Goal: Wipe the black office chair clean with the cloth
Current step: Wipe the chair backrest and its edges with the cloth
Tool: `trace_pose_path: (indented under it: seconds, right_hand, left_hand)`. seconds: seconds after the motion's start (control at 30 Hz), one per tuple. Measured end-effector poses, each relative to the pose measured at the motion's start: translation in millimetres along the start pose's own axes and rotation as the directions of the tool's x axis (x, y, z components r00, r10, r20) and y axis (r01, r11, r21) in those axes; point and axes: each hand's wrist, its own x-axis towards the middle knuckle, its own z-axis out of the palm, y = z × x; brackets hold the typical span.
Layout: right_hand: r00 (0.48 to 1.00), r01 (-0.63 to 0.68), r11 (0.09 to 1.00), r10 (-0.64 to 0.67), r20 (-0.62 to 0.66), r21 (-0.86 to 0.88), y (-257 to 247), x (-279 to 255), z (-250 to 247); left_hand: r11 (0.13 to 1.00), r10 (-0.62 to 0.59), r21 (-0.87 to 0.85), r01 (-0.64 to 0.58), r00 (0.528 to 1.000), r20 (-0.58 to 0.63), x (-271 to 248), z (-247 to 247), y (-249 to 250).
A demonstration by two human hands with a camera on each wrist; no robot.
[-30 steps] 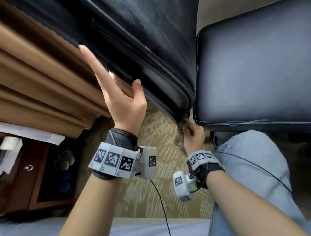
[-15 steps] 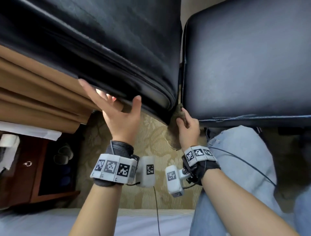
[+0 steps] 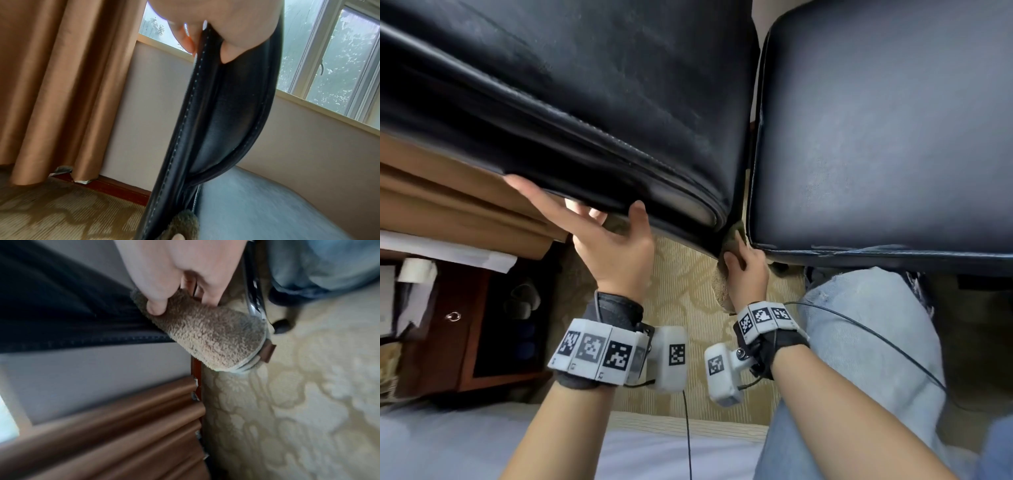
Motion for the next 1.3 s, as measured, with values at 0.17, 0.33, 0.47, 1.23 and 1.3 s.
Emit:
trace_pose_path:
  seconds: [0.17,0.33,0.47,1.23,1.3]
  right_hand:
    - [0.989,-0.145,0.96,0.137,0.052,0.24,-3,-8,10]
    - [0.993,-0.105,0.96,0.115,-0.022,0.26,-14,-18,23]
    - [0.993,-0.089,0.974,0.104,-0.06,0.21,-16,-18,29]
    - [0.999,0.046,0.979,-0.049,0.009,0.198,-21,-25,14]
    - [0.994,0.11,0.991,-0.11,-0.002,0.077,-21,-22,17]
  left_hand:
    - [0.996,-0.059,-0.067,0.061,0.998,0.03,2,-3,-10]
    - [0.999,-0.029,-0.034,0.03,0.999,0.04,0,1,-1]
    - [1.0,0.025,-0.002,-0.025,0.999,0.026,0,1,-1]
    - [0.992,0.033,0.114,-0.057,0.98,0.197,7,-13,-6]
    - [0.991,0.012,0.128,-0.037,0.981,0.192,8,-14,-8]
